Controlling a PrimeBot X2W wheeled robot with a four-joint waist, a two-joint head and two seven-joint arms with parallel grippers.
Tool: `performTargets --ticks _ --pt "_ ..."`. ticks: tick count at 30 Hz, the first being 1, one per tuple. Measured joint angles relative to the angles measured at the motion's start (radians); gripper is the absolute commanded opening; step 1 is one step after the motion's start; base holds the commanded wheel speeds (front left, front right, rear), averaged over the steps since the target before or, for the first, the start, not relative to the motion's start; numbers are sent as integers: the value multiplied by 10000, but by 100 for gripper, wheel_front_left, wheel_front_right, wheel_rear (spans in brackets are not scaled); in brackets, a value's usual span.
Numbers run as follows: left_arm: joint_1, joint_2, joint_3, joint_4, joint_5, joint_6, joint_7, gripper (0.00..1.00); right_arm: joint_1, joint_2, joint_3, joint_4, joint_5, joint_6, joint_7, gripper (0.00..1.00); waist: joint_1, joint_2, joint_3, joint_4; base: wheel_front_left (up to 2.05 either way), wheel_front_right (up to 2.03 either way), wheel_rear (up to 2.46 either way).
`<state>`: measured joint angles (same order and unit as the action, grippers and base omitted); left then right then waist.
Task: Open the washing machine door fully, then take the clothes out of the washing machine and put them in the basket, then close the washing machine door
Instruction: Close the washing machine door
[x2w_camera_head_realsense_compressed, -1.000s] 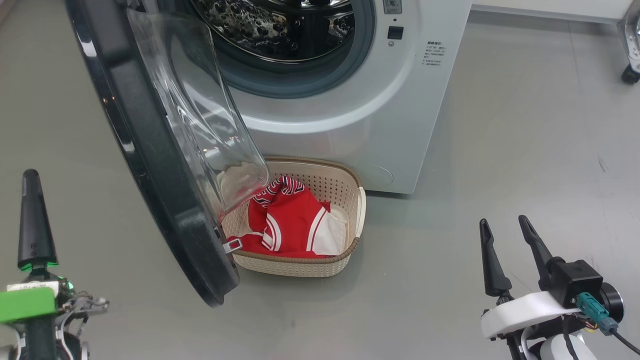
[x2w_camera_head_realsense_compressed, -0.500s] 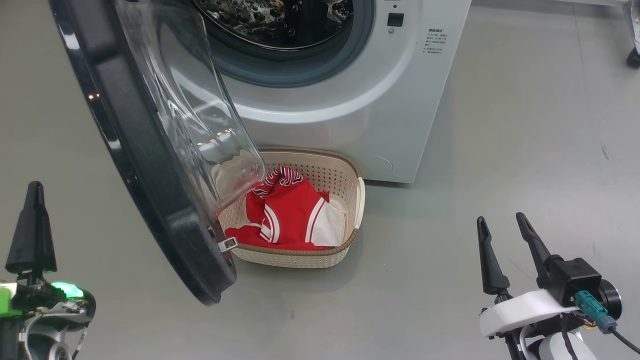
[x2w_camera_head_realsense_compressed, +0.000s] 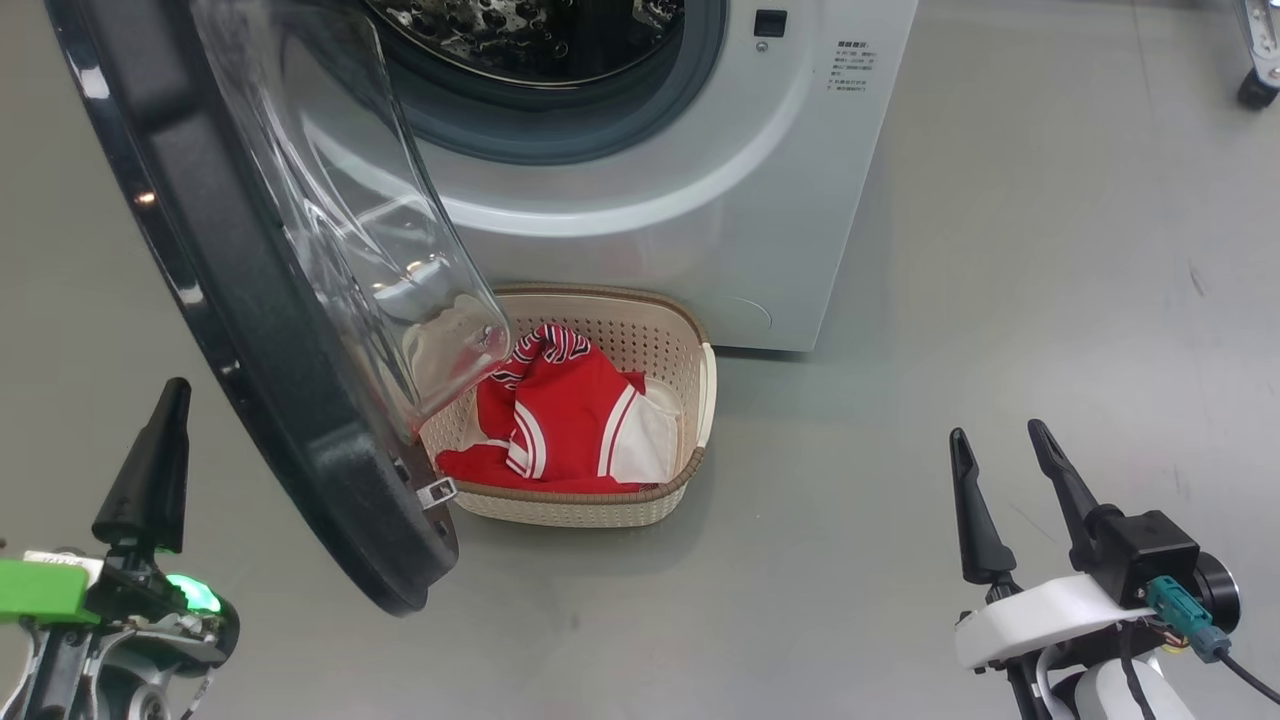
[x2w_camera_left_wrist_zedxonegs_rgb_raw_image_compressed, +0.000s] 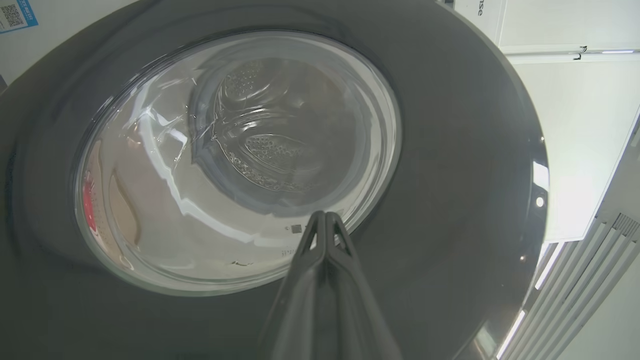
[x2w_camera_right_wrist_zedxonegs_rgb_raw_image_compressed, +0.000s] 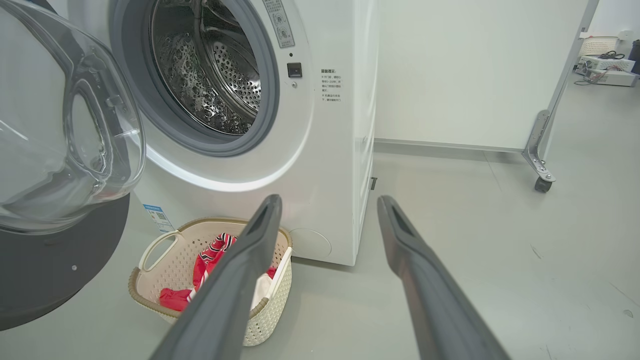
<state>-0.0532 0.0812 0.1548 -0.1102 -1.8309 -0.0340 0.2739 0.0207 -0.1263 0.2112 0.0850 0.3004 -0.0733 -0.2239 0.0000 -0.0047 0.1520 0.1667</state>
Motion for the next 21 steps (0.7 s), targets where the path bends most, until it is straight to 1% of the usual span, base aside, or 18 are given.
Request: performTargets --ticks 11,21 --pt "-55 -8 -554 44 -79 29 522 0 -124 0 -27 2 0 0 27 100 0 0 277 -189 0 0 0" --pt "-112 -8 -811 -90 -105 27 865 0 -228 17 21 4 2 4 27 100 0 0 415 -286 0 0 0"
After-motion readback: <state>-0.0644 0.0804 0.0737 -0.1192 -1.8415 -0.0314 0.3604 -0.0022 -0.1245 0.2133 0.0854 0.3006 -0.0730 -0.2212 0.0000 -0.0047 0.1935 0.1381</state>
